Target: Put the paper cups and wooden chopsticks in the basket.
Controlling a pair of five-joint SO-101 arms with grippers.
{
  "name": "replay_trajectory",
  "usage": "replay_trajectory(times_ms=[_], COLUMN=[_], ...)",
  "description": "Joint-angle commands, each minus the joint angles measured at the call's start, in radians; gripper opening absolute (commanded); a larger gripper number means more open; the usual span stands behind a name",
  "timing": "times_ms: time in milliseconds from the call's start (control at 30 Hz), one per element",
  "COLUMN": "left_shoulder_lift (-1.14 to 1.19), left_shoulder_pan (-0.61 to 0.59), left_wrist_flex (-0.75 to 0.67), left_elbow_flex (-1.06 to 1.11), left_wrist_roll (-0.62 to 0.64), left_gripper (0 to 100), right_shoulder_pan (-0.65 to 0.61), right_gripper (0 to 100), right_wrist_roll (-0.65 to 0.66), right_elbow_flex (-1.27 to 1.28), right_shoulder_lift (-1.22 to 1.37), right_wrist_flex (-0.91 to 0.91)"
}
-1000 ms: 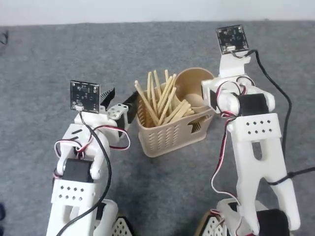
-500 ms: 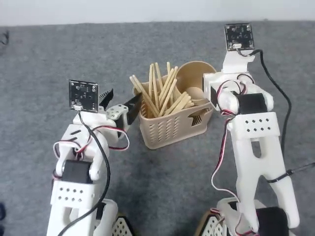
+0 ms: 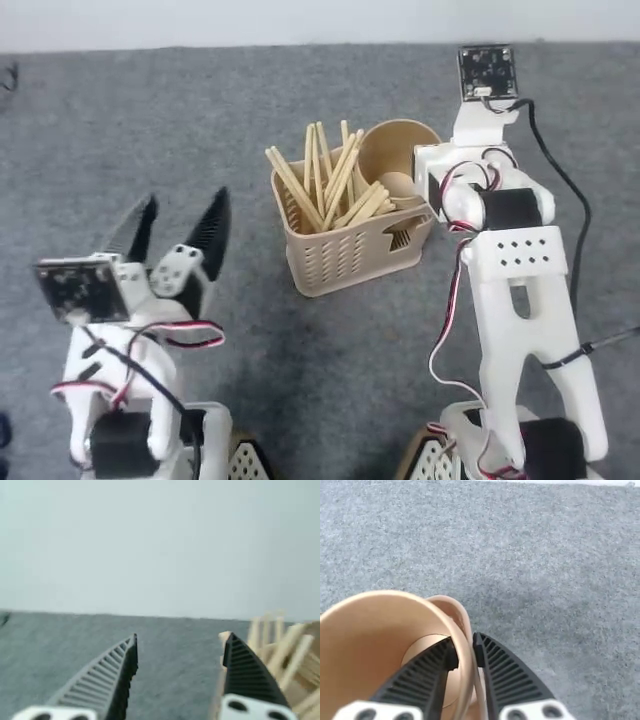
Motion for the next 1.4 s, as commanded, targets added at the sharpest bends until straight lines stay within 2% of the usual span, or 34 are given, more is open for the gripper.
replay_trajectory(times_ms=[0, 167, 500, 667, 733, 800, 900, 967, 1033, 1200, 1367], left_shoulder_lift=[0.044, 0.06, -0.081, -0.198, -0.244, -0.264, -0.25, -0.249, -0.249, -0.249, -0.249], left_shoulder_pan=[-0.133, -0.25, -0.252, -0.249, -0.249, -0.227, -0.17, -0.144, -0.138, -0.133, -0.132], left_wrist_flex=[0.037, 0.037, 0.02, 0.025, 0.028, 0.029, 0.041, 0.06, 0.06, 0.06, 0.061], left_elbow_flex=[0.044, 0.211, 0.395, 0.464, 0.483, 0.495, 0.496, 0.496, 0.496, 0.499, 0.499], left_wrist_roll=[0.046, 0.091, 0.097, 0.097, 0.097, 0.095, 0.029, 0.012, 0.012, 0.011, 0.009], left_gripper=[26, 26, 26, 26, 26, 26, 26, 26, 26, 26, 26], right_shoulder_pan=[0.005, 0.005, 0.01, 0.061, 0.048, 0.005, -0.05, -0.061, -0.062, -0.062, -0.084], right_gripper=[0.7, 0.7, 0.7, 0.7, 0.9, 2.3, 12.1, 19.2, 22.1, 21.1, 21.2], right_wrist_roll=[-0.132, -0.213, -0.299, -0.328, -0.262, -0.126, 0.003, 0.011, 0.014, 0.017, 0.087], right_elbow_flex=[-0.012, -0.012, -0.014, -0.018, -0.018, -0.018, -0.02, -0.02, -0.02, -0.02, -0.021], right_shoulder_lift=[0.077, 0.11, 0.14, 0.137, 0.136, 0.134, 0.133, 0.117, 0.084, -0.036, -0.147], right_wrist_flex=[-0.042, -0.047, -0.127, -0.124, -0.12, -0.111, -0.076, -0.071, -0.071, -0.061, -0.03])
